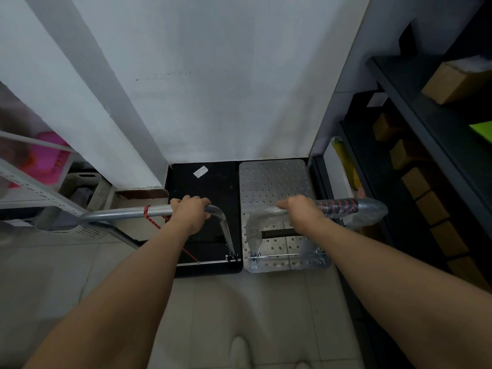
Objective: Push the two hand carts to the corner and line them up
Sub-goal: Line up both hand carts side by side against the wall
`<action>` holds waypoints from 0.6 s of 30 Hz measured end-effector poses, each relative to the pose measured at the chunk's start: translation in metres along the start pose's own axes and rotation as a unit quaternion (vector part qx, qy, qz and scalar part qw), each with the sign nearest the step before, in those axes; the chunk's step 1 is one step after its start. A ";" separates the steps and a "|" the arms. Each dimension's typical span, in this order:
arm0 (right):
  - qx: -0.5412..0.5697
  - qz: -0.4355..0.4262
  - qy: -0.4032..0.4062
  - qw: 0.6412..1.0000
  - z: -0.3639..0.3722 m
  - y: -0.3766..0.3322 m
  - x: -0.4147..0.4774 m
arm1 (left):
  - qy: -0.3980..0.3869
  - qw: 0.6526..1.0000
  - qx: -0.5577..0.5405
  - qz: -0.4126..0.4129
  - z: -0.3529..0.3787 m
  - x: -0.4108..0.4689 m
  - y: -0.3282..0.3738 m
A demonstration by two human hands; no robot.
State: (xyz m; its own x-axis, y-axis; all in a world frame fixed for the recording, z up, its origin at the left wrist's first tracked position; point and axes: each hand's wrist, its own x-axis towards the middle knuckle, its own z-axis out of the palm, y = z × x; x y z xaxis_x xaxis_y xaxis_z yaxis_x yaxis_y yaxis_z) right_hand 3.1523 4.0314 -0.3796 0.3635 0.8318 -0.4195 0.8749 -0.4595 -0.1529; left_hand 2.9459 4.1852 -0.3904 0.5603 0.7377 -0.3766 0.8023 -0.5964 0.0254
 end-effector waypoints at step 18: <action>-0.018 -0.009 0.017 1.000 -0.007 -0.009 0.006 | 0.000 1.000 0.003 0.001 -0.001 0.006 -0.007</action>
State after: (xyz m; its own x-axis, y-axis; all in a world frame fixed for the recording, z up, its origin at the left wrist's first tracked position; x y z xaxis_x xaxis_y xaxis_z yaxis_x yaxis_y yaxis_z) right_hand 3.1487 4.0426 -0.3741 0.3585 0.8498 -0.3865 0.8916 -0.4344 -0.1281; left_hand 2.9437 4.1946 -0.3924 0.5616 0.7371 -0.3760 0.8001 -0.5996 0.0196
